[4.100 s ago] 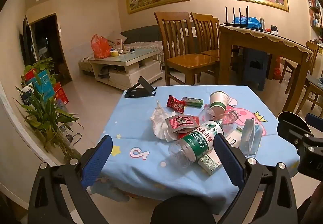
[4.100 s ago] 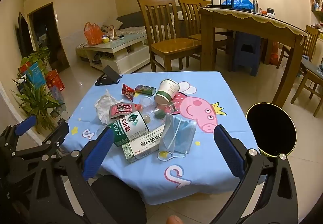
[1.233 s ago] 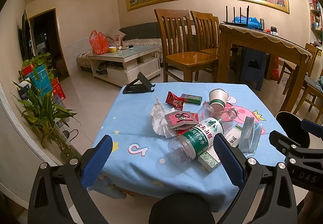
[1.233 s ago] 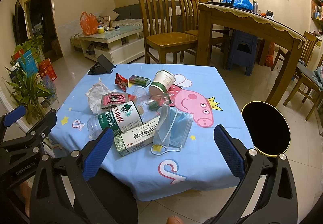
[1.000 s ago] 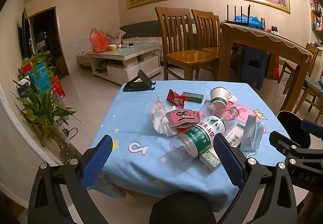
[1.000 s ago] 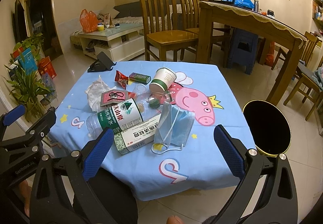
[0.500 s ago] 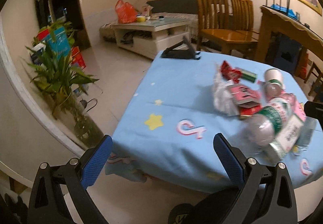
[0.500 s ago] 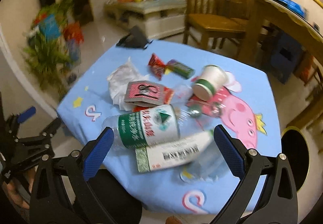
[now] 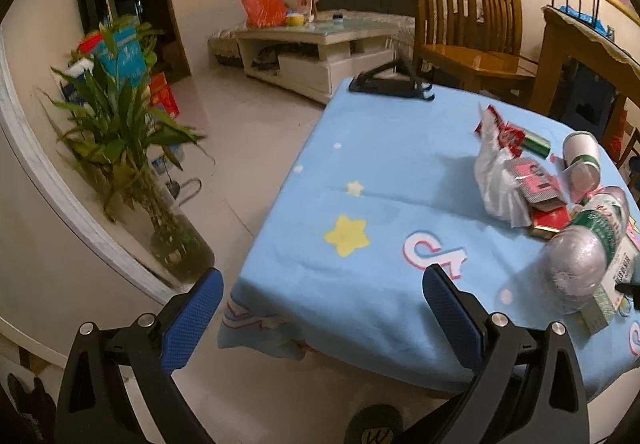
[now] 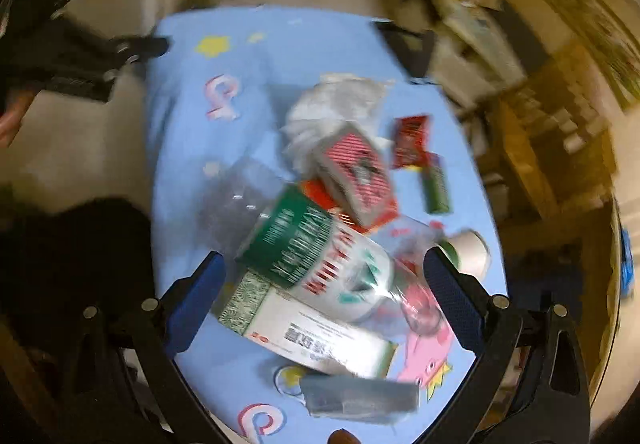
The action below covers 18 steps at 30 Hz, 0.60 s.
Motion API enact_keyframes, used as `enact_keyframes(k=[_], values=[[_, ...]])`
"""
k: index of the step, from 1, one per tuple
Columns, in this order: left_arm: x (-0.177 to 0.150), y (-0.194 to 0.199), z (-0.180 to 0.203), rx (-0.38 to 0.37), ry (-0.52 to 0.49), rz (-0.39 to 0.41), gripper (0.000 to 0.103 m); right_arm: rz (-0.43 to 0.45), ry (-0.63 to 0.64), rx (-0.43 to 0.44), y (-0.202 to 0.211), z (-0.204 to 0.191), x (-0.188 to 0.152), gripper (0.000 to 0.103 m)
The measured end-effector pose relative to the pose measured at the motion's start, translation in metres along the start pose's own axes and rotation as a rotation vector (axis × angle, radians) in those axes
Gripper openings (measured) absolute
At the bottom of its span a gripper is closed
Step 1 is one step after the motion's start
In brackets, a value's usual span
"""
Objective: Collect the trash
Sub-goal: 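Reach the right gripper to the green-label water bottle and grasp it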
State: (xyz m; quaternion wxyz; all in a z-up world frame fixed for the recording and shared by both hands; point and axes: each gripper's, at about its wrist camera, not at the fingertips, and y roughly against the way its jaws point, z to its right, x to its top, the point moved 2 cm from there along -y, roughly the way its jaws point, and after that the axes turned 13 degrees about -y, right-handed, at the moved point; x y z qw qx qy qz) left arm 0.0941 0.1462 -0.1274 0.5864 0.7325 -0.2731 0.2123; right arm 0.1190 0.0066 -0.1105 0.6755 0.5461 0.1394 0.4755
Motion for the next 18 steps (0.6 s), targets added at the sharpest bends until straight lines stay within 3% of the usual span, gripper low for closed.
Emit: enact_keyframes(k=[4, 5, 6, 9, 12, 18], values=[[-0.003, -0.006, -0.003, 0.003, 0.0, -0.017, 0.097, -0.083, 0.126, -0.038, -0.038, -0.018, 0.005, 0.096], [-0.003, -0.005, -0.006, 0.012, -0.001, -0.013, 0.097, -0.093, 0.145, -0.038, -0.046, -0.021, 0.005, 0.089], [-0.004, -0.005, -0.007, 0.019, 0.0, -0.011, 0.097, -0.1, 0.147, -0.04, -0.052, -0.022, 0.006, 0.082], [-0.003, -0.007, -0.015, 0.035, 0.018, -0.015, 0.097, -0.096, 0.1, 0.017, -0.055, -0.017, 0.013, 0.081], [-0.001, -0.012, -0.018, 0.035, 0.029, -0.024, 0.097, -0.038, 0.038, 0.017, -0.039, 0.002, 0.02, 0.074], [0.021, -0.004, 0.005, -0.01, -0.023, 0.034, 0.097, 0.196, -0.266, 0.132, 0.034, 0.07, 0.013, 0.073]])
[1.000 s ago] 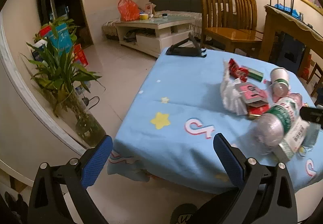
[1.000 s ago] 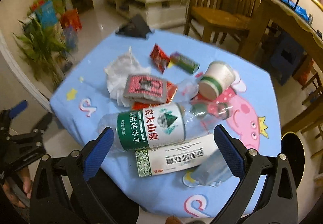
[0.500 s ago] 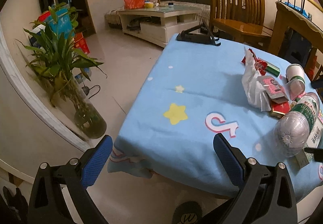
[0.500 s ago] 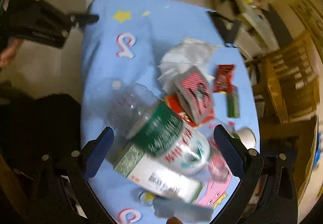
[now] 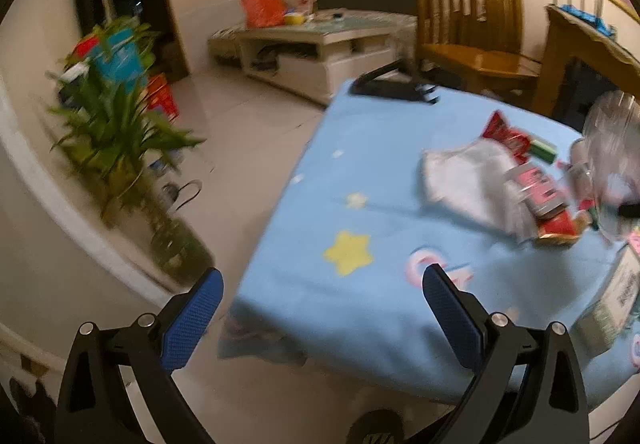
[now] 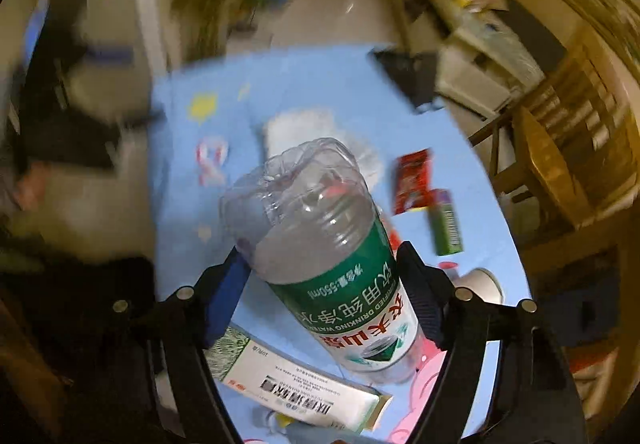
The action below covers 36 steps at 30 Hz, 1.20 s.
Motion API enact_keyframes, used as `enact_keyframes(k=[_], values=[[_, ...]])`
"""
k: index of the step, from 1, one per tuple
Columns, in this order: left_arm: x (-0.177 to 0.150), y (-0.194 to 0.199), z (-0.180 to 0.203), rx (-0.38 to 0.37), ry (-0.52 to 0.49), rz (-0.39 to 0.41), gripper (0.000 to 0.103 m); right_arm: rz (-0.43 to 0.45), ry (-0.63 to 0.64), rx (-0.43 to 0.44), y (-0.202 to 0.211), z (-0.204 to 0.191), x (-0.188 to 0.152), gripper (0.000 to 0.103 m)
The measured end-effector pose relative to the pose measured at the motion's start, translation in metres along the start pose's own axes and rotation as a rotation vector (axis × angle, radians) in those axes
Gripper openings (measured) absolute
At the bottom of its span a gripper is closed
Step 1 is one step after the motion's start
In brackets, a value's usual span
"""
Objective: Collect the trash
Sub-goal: 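Reach the right gripper to the green-label water bottle and grasp it, then drop the bottle into the bin with the right gripper while the left drops the tissue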
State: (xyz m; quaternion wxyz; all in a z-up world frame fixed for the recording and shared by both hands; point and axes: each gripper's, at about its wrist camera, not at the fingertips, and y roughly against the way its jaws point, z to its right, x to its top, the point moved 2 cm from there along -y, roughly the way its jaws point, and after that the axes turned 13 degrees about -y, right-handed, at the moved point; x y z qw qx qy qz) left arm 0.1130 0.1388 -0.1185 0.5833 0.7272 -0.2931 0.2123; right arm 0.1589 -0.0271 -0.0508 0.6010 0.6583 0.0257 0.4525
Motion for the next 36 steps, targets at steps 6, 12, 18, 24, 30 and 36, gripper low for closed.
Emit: enact_keyframes(k=[6, 12, 18, 24, 30, 36], values=[[0.04, -0.03, 0.031, -0.148, -0.05, 0.033, 0.097, 0.295, -0.387, 0.078, 0.074, 0.067, -0.019, 0.073], [0.069, -0.098, 0.043, -0.294, 0.004, -0.077, 0.096, 0.47, -0.692, 0.255, 0.129, 0.117, -0.067, 0.073], [0.075, -0.112, 0.083, -0.303, -0.129, -0.105, 0.069, 0.513, -0.766, 0.246, 0.162, 0.143, -0.117, 0.074], [0.076, -0.094, 0.098, -0.284, -0.144, -0.093, 0.001, 0.553, -0.854, 0.255, 0.169, 0.166, -0.168, 0.074], [0.087, -0.026, 0.079, -0.158, -0.102, 0.069, 0.001, 0.662, -0.9, 0.321, 0.187, 0.192, -0.209, 0.074], [0.122, 0.074, 0.09, -0.109, -0.116, 0.273, 0.001, 0.73, -0.933, 0.392, 0.208, 0.216, -0.233, 0.073]])
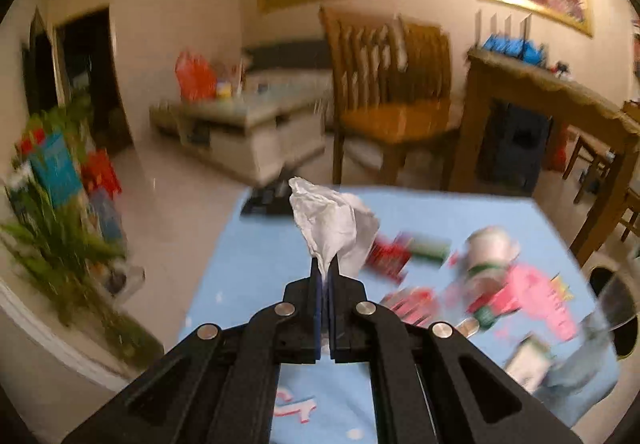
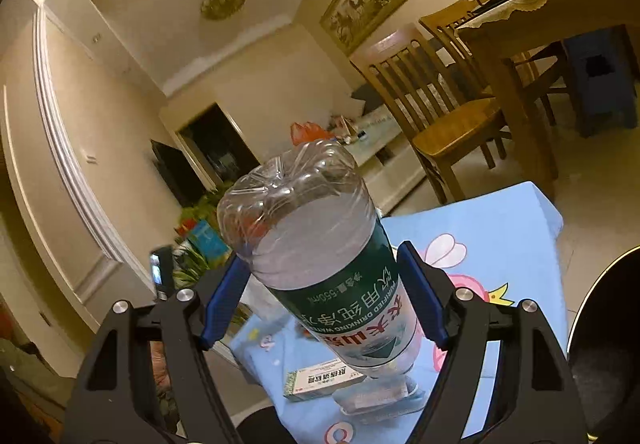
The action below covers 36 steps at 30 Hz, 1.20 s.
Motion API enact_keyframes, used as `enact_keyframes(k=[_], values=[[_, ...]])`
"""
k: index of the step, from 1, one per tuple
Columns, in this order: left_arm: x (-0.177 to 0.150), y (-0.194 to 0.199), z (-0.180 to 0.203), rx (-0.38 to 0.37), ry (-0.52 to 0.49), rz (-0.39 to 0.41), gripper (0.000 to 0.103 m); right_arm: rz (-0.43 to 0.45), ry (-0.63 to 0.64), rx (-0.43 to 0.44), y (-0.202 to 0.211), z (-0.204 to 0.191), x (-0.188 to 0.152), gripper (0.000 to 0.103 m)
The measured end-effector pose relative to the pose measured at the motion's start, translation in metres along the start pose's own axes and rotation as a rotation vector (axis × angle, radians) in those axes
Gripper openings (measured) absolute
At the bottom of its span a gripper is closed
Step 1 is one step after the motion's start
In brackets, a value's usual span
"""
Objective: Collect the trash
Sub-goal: 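Drop the bottle into the bin with the right gripper while the left drops the tissue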
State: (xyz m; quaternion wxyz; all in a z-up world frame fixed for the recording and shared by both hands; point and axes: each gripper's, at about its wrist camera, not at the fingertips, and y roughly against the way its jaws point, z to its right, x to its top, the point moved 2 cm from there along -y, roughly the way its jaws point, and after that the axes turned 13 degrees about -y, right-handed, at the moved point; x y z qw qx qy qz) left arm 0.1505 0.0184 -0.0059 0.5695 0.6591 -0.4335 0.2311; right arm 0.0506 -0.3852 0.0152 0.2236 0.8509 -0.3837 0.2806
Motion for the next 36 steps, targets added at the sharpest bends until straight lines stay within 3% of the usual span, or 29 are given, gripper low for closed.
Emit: enact_keyframes(k=[3, 8, 13, 18, 22, 23, 24, 25, 27, 30, 36], values=[[0.043, 0.042, 0.031, -0.018, -0.044, 0.125, 0.002, 0.036, -0.032, 0.025, 0.019, 0.009, 0.009, 0.073], [0.085, 0.068, 0.102, -0.205, -0.123, 0.209, 0.002, 0.126, -0.072, 0.022, 0.065, 0.029, 0.028, 0.073], [0.104, 0.059, 0.212, -0.439, -0.245, 0.19, 0.002, 0.284, -0.125, -0.046, 0.134, 0.058, 0.047, 0.073], [0.104, 0.04, 0.311, -0.635, -0.325, 0.126, 0.002, 0.442, -0.163, -0.219, 0.219, 0.098, 0.054, 0.073], [0.098, 0.017, 0.384, -0.726, -0.368, 0.063, 0.003, 0.522, -0.214, -0.281, 0.274, 0.126, 0.053, 0.073], [0.095, 0.01, 0.399, -0.737, -0.371, 0.044, 0.004, 0.535, -0.226, -0.285, 0.284, 0.132, 0.053, 0.073], [0.09, 0.001, 0.417, -0.754, -0.379, 0.016, 0.016, 0.548, -0.237, -0.296, 0.293, 0.139, 0.052, 0.073], [0.083, -0.003, 0.432, -0.761, -0.387, -0.003, 0.044, 0.555, -0.243, -0.305, 0.299, 0.142, 0.051, 0.073], [0.075, -0.01, 0.45, -0.733, -0.402, -0.02, 0.064, 0.556, -0.256, -0.312, 0.306, 0.151, 0.049, 0.073], [0.057, -0.018, 0.46, -0.72, -0.442, -0.063, 0.064, 0.514, -0.258, -0.338, 0.302, 0.162, 0.044, 0.073], [0.037, -0.018, 0.45, -0.673, -0.45, -0.105, 0.067, 0.326, -0.32, -0.452, 0.219, 0.204, 0.044, 0.073]])
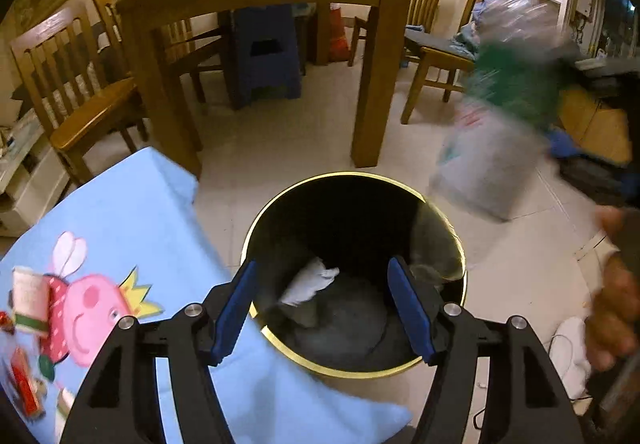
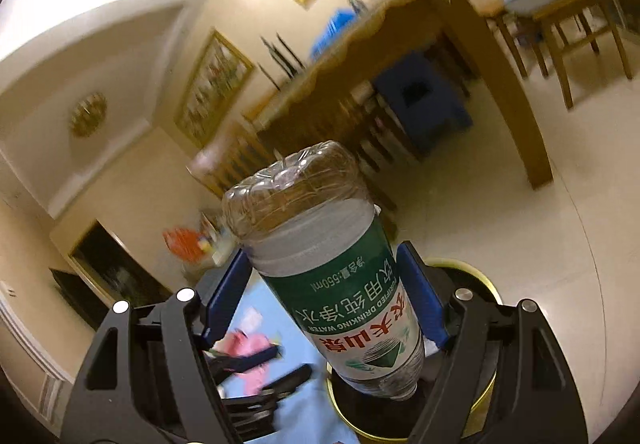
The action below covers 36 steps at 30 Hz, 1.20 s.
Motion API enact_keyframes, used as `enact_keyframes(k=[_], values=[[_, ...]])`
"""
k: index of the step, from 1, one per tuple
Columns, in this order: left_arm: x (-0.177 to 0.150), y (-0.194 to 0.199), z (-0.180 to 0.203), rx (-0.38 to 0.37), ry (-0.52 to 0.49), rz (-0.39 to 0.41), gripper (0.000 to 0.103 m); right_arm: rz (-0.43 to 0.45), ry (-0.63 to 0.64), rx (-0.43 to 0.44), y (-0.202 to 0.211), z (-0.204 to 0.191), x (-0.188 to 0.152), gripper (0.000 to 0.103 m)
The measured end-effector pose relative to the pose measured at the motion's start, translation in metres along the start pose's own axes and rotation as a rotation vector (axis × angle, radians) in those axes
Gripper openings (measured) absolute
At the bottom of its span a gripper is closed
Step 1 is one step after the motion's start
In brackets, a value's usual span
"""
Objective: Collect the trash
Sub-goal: 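Drop the bottle into the bin with the right gripper while the left drops the tissue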
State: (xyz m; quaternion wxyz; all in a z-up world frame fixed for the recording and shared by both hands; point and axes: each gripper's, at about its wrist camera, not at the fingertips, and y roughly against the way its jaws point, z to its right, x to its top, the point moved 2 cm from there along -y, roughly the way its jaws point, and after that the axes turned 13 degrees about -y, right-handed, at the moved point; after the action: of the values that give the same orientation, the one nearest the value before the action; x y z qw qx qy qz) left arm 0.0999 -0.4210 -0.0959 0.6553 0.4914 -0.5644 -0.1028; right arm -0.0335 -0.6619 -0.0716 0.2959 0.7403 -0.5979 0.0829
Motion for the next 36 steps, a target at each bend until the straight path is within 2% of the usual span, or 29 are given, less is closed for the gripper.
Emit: enact_keyframes(k=[2, 5, 10, 13, 17, 22, 26, 29, 32, 36], values=[[-0.011, 0.011, -0.005, 0.018, 0.009, -0.009, 0.069, -0.052, -0.005, -0.053, -0.031, 0.004, -0.008, 0.073], [-0.025, 0.031, -0.006, 0.048, 0.013, 0.001, 0.069, -0.113, -0.021, -0.081, -0.069, 0.011, -0.025, 0.073], [-0.048, 0.067, -0.006, 0.147, -0.023, 0.028, 0.077, -0.193, -0.041, -0.199, -0.131, 0.029, -0.057, 0.073], [-0.059, 0.082, -0.013, 0.194, -0.03, 0.029, 0.079, -0.233, -0.05, -0.268, -0.165, 0.045, -0.066, 0.072], [-0.071, 0.09, -0.026, 0.23, -0.013, 0.019, 0.079, -0.291, -0.066, -0.336, -0.195, 0.056, -0.088, 0.072], [-0.079, 0.092, -0.036, 0.23, 0.02, 0.006, 0.079, -0.354, -0.06, -0.418, -0.217, 0.067, -0.1, 0.075], [-0.078, 0.095, -0.036, 0.24, 0.021, 0.013, 0.079, -0.321, -0.044, -0.415, -0.208, 0.055, -0.093, 0.079], [-0.079, 0.097, -0.036, 0.243, 0.026, 0.018, 0.079, -0.267, -0.02, -0.377, -0.191, 0.03, -0.081, 0.081], [-0.08, 0.099, -0.038, 0.246, 0.04, 0.022, 0.079, -0.177, 0.066, -0.34, -0.168, -0.012, -0.074, 0.082], [-0.086, 0.105, -0.051, 0.281, 0.067, 0.029, 0.082, -0.057, 0.249, -0.292, -0.13, -0.078, -0.083, 0.092]])
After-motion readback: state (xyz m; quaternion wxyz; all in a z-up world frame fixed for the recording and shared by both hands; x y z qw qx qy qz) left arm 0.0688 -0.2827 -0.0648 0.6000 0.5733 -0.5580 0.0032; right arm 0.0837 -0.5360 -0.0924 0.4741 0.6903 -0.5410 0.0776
